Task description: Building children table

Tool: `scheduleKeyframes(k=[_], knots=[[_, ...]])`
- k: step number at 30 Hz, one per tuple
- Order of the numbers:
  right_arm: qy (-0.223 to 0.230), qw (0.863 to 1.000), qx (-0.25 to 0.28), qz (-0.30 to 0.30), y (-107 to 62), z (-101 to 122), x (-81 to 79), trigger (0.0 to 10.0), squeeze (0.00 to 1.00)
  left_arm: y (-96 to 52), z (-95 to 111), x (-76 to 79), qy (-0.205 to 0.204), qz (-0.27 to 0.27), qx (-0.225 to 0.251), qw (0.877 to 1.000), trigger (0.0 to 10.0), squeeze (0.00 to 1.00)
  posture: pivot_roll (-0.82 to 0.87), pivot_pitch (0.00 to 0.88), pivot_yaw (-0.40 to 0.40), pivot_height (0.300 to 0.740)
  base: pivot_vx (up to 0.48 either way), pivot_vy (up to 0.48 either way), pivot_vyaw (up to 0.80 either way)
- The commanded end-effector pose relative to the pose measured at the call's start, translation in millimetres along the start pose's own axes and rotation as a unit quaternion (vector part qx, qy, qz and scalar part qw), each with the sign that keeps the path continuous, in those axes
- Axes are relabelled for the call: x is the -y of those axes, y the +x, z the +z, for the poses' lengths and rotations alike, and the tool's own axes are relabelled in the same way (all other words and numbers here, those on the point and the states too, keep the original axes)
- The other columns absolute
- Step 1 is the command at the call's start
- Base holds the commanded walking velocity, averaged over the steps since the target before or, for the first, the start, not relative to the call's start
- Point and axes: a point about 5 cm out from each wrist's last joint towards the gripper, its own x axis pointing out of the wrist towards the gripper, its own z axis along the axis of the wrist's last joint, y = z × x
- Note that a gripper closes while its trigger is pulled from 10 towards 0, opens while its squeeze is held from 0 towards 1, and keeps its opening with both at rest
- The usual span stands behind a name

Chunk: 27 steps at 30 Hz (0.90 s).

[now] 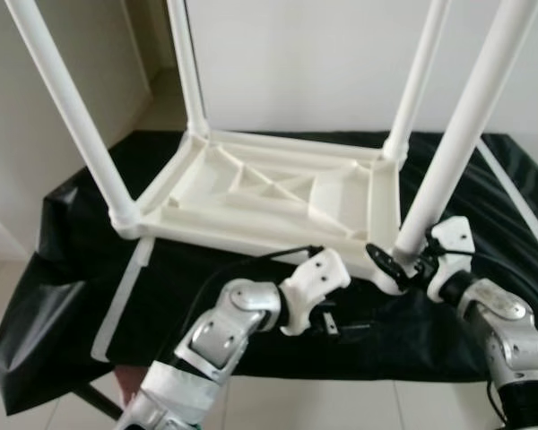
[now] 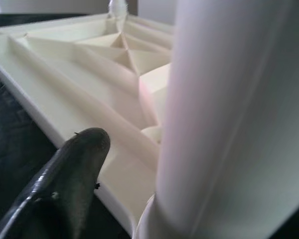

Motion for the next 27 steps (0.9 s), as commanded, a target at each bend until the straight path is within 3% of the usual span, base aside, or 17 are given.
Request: scheduleKeyframes(k=[1, 3, 4, 5, 6, 15, 16, 17, 24, 27], knots=[[-0.011, 1.0, -0.007, 0.009, 0.0, -1.3, 1.9, 3.2, 0.0, -1.9, -0.9, 2.0, 0.011, 0.008, -0.008, 1.0, 10.0, 0.0, -0.03, 0.0, 0.001, 0.74, 0.0, 0.0, 0.0], [-0.011, 1.0, -0.007, 0.009, 0.0, -1.3, 1.9, 3.2, 0.0, -1.9, -0.9, 2.0, 0.011, 0.008, -0.008, 1.0, 10.0, 0.0, -0.03, 0.0, 0.001, 0.74, 0.0, 0.0, 0.0], [-0.012, 1.0, -0.008, 0.01, 0.1, -1.9, 2.5, 1.5, 0.0, -2.3, -1.2, 2.2, 0.01, 0.008, -0.008, 1.0, 10.0, 0.0, -0.03, 0.0, 0.0, 0.74, 0.0, 0.0, 0.0], [-0.012, 1.0, -0.008, 0.01, 0.1, -1.9, 2.5, 1.5, 0.0, -2.3, -1.2, 2.2, 0.01, 0.008, -0.008, 1.0, 10.0, 0.0, -0.03, 0.0, 0.0, 0.74, 0.0, 0.0, 0.0], [-0.01, 1.0, -0.011, 0.008, -1.6, -3.8, 4.6, 0.0, 0.0, -2.4, -1.1, 1.5, 0.013, 0.009, -0.008, 1.0, 10.0, 0.0, -0.03, 0.0, 0.0, 0.74, 0.0, 0.0, 0.0], [-0.011, 1.0, -0.019, 0.005, -4.6, -9.7, 8.6, 0.0, 0.0, -1.4, 0.8, -1.6, 0.025, 0.018, -0.007, 1.0, 10.0, 0.0, -0.04, 0.0, 0.005, 0.74, 0.0, 0.0, 0.0], [-0.009, 1.0, -0.022, 0.002, -5.6, -11.4, 8.9, 4.2, 0.0, -1.4, 0.7, -2.2, 0.026, 0.02, -0.008, 0.999, 10.0, 0.0, -0.04, 0.0, 0.004, 0.74, 0.0, 0.0, 0.0], [-0.003, 1.0, -0.023, -0.002, -6.4, -12.9, 9.2, 10.0, 0.0, -1.8, 0.7, -2.2, 0.027, 0.021, -0.009, 0.999, 10.0, 0.0, -0.04, 0.0, 0.003, 0.74, 0.0, 0.0, 0.0], [0.019, 0.999, -0.011, -0.034, -5.6, -13.1, 8.0, 10.0, 0.0, -3.3, -1.1, -0.5, 0.024, 0.026, -0.012, 0.999, 10.0, 0.0, -0.03, 0.0, -0.008, 0.74, 0.0, 0.0, 0.0], [0.021, 0.995, 0.0, -0.102, -4.0, -11.7, 5.1, 10.0, 0.0, -3.9, -2.0, 1.5, 0.022, 0.032, -0.012, 0.999, 10.0, 0.0, -0.02, 0.0, -0.019, 0.74, 0.0, 0.0, 0.0]])
